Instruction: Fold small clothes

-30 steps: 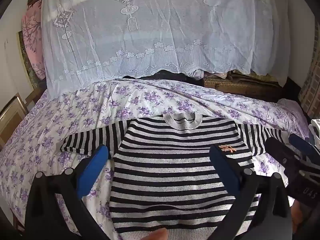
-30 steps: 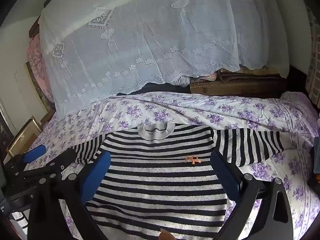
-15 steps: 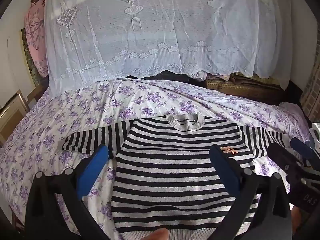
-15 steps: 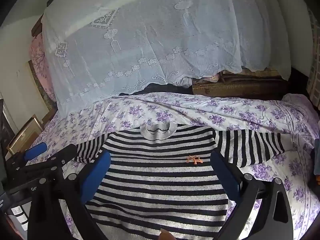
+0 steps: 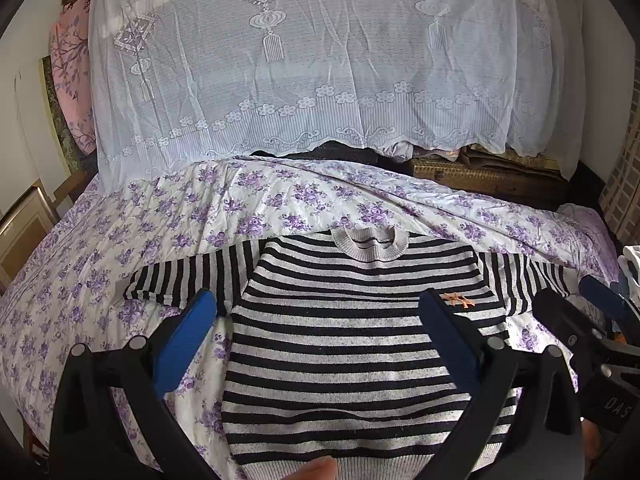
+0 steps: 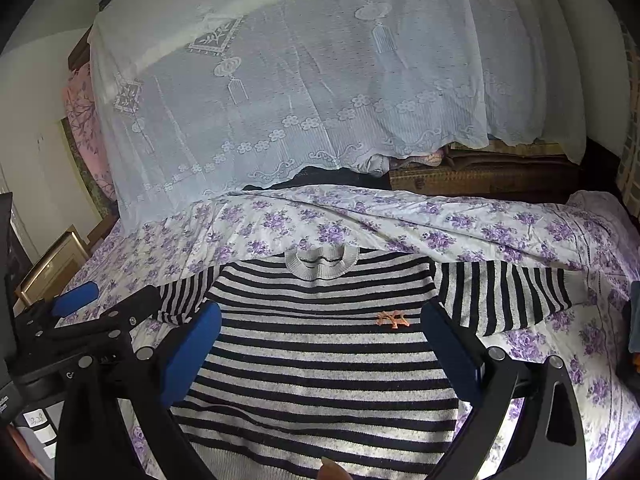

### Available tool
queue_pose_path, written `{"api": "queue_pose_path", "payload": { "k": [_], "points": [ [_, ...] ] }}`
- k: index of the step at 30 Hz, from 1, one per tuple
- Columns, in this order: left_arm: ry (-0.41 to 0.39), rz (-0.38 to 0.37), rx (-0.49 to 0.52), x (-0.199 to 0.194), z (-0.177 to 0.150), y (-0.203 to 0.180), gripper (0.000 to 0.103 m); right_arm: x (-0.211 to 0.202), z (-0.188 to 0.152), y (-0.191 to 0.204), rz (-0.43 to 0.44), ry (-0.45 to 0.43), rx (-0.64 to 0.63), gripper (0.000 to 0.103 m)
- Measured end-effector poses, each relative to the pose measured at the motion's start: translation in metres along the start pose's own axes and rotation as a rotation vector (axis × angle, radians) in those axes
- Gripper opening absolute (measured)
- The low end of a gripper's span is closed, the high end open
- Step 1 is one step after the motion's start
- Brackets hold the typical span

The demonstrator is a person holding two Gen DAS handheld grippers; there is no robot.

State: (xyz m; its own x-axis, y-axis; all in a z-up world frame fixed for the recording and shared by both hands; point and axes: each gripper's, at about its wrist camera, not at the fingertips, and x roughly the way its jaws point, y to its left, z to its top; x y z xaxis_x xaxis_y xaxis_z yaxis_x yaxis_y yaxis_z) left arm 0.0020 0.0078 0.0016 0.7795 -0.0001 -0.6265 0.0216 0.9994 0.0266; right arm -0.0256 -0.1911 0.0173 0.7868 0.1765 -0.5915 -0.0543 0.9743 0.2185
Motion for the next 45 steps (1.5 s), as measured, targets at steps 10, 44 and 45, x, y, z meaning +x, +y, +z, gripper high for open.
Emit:
{"api": "queue_pose_path", "payload": {
  "k": [10, 44, 45],
  "points": [
    [0.0, -0.002, -0.001, -0.0011, -0.0026, 0.0013, 0.099, 0.0003, -0.0013, -0.0032, 0.016, -0.004, 0.017, 0.1],
    [0.004, -0.001, 0.005, -0.001, -0.005, -0.0021, 0.099, 0.0035, -0.0045, 0.0027, 0.025, -0.002, 0.014, 0.1],
    [0.004, 0.0, 0.005, -0.001, -0.0051, -0.0021, 0.099, 0.0032, -0.0042, 0.0023, 0.024, -0.001, 0.014, 0.1]
  ]
}}
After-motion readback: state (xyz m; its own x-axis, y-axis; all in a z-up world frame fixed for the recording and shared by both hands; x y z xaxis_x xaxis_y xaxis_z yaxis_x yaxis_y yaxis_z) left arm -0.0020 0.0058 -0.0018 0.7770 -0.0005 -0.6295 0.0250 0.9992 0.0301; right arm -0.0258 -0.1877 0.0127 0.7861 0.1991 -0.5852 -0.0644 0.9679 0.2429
